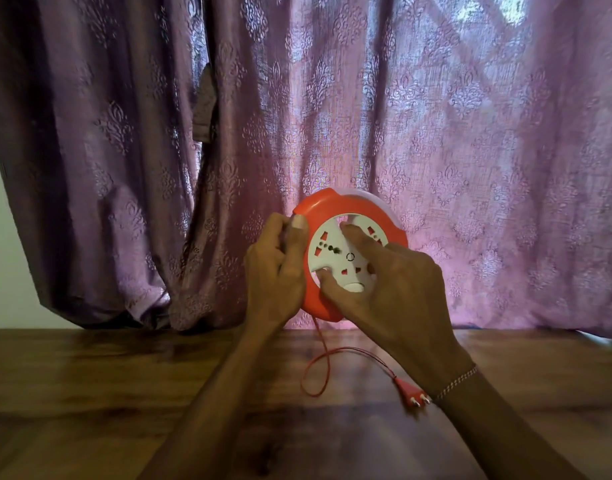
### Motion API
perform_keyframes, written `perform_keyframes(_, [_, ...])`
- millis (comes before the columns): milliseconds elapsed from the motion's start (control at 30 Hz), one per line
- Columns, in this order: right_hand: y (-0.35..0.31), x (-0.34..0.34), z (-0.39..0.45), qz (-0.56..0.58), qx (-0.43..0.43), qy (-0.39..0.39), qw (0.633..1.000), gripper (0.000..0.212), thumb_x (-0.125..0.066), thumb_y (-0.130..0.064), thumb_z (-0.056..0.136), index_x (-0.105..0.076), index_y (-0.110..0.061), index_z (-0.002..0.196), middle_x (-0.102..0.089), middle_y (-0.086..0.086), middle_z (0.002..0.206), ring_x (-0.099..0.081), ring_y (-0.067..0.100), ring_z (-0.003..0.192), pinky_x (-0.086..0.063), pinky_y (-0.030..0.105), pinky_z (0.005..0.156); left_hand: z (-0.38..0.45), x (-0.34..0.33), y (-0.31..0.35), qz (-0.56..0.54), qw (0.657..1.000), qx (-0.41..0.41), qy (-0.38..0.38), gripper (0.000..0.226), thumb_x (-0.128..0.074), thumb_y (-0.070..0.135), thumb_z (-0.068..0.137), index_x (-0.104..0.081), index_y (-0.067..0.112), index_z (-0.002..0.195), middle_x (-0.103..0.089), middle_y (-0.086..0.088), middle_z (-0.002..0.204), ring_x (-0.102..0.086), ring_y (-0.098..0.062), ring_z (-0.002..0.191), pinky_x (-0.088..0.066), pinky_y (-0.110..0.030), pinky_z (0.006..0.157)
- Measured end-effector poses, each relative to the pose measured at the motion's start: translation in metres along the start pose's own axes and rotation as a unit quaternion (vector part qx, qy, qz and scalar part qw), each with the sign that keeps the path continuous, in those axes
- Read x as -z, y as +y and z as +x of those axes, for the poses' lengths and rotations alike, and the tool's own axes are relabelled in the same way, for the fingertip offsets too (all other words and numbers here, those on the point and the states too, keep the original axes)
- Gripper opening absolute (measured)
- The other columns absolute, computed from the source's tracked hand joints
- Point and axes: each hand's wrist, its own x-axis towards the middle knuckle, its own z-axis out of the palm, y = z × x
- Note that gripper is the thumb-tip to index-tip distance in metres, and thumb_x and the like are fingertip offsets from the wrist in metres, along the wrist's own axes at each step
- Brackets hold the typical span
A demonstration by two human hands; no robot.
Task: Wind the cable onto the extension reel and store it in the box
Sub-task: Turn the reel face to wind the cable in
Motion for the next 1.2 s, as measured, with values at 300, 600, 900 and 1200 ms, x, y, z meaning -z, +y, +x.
perform_keyframes(300, [0.012,0.007,0.011,-0.024,0.127,0.017,0.992,0.037,-0.068,-0.049,0.087,-0.071,-0.018,0.106,-0.060,0.007,0.095,-0.047,0.027,0.091,-0.044,0.038,0.072,0.001,0.001,-0.005,0.003,1.000,0.011,-0.007,0.040,-0.045,0.054,0.102,-0.053,0.019,0.085,-0.069,-0.003,0.077,-0.069,-0.027,0.073,-0.055,-0.055,0.064])
perform_keyframes(600, [0.014,0.019,0.015,-0.073,0.211,-0.178,0.958,0.056,-0.075,-0.004,0.067,-0.074,-0.038,0.112,-0.054,0.012,0.140,-0.046,0.034,0.108,-0.049,0.045,0.088,0.001,0.002,-0.002,-0.016,1.000,0.011,-0.014,0.042,-0.046,0.055,0.101,-0.054,0.016,0.085,-0.068,-0.007,0.075,-0.069,-0.031,0.073,-0.055,-0.057,0.062])
perform_keyframes(900, [0.007,0.014,0.010,-0.140,0.149,-0.098,0.974,0.051,-0.046,-0.027,0.085,-0.059,-0.052,0.128,-0.063,0.008,0.115,-0.049,0.032,0.096,-0.040,0.039,0.072,0.001,0.003,-0.002,-0.011,1.000,0.022,-0.018,0.044,-0.045,0.059,0.100,-0.055,0.018,0.086,-0.070,-0.004,0.078,-0.072,-0.034,0.077,-0.057,-0.058,0.067])
perform_keyframes(1200, [0.006,0.006,0.003,-0.080,0.053,-0.031,0.995,0.060,-0.058,-0.067,0.074,-0.056,-0.049,0.131,-0.071,0.003,0.090,-0.064,0.028,0.079,-0.051,0.033,0.067,0.001,0.001,-0.001,-0.003,1.000,0.013,-0.012,0.039,-0.045,0.056,0.101,-0.052,0.024,0.081,-0.066,0.005,0.072,-0.063,-0.019,0.063,-0.053,-0.053,0.060])
